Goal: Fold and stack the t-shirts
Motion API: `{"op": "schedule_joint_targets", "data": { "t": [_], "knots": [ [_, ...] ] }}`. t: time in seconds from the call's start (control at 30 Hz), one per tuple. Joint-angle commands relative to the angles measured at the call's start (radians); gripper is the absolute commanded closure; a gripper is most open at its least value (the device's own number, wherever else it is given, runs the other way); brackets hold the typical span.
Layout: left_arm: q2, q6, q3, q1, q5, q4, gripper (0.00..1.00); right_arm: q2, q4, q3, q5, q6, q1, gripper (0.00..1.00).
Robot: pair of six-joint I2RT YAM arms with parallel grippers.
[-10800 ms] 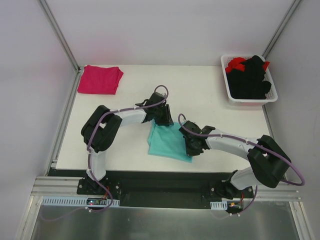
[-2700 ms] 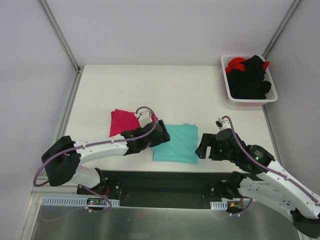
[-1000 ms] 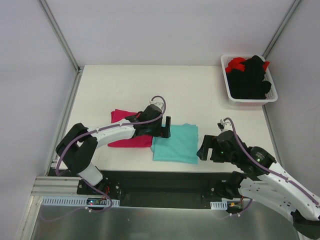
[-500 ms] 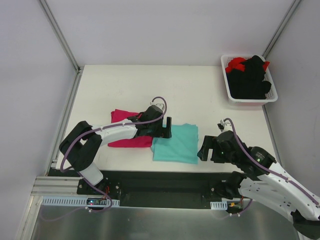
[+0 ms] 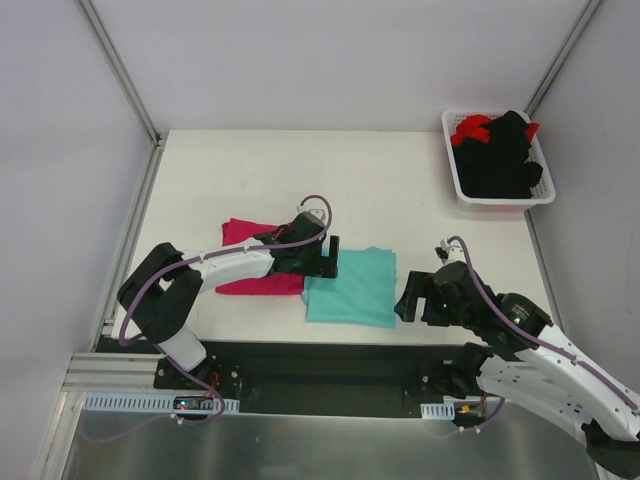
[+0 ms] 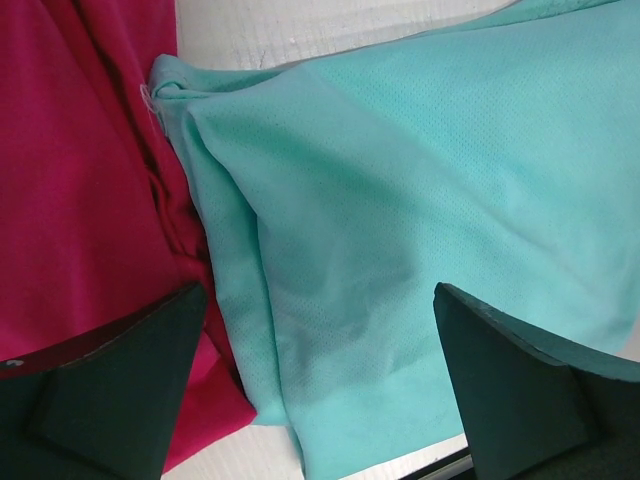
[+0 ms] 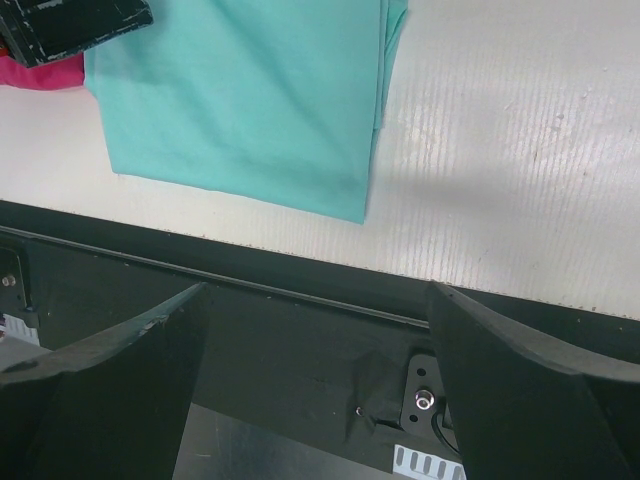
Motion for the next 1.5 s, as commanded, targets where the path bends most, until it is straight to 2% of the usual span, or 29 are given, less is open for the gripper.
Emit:
{"op": "schedule_joint_targets", "data": {
  "t": [0.0, 0.73, 1.0, 1.2, 1.4, 1.47],
  "knots": [
    [-0.018, -0.011, 0.028, -0.005, -0.026, -0.036, 0.02, -0.009, 0.000, 0.003, 0.005, 0.015, 0.003, 0.08],
    [0.085, -0.097, 0.057, -0.042, -0.013, 0.027, 0.02, -0.029, -0.036, 0.000, 0.022, 0.009, 0.005, 0.08],
    [0.094, -0.096, 0.031, -0.045, -0.029, 0.031, 0.02, -0.037, -0.043, -0.006, 0.032, 0.009, 0.005, 0.08],
    [0.048, -0.110, -0.041, -0.057, -0.027, 0.036, 0.02, -0.043, -0.039, -0.035, 0.101, 0.019, 0.003, 0.07],
    [-0.007, -0.144, -0.098, -0.071, -0.035, 0.048, 0.02, -0.072, 0.076, -0.136, 0.195, 0.013, 0.003, 0.07],
    [-0.023, -0.146, -0.101, -0.073, -0.033, 0.048, 0.02, -0.132, 0.200, -0.209, 0.204, -0.010, 0.005, 0.09]
  ]
}}
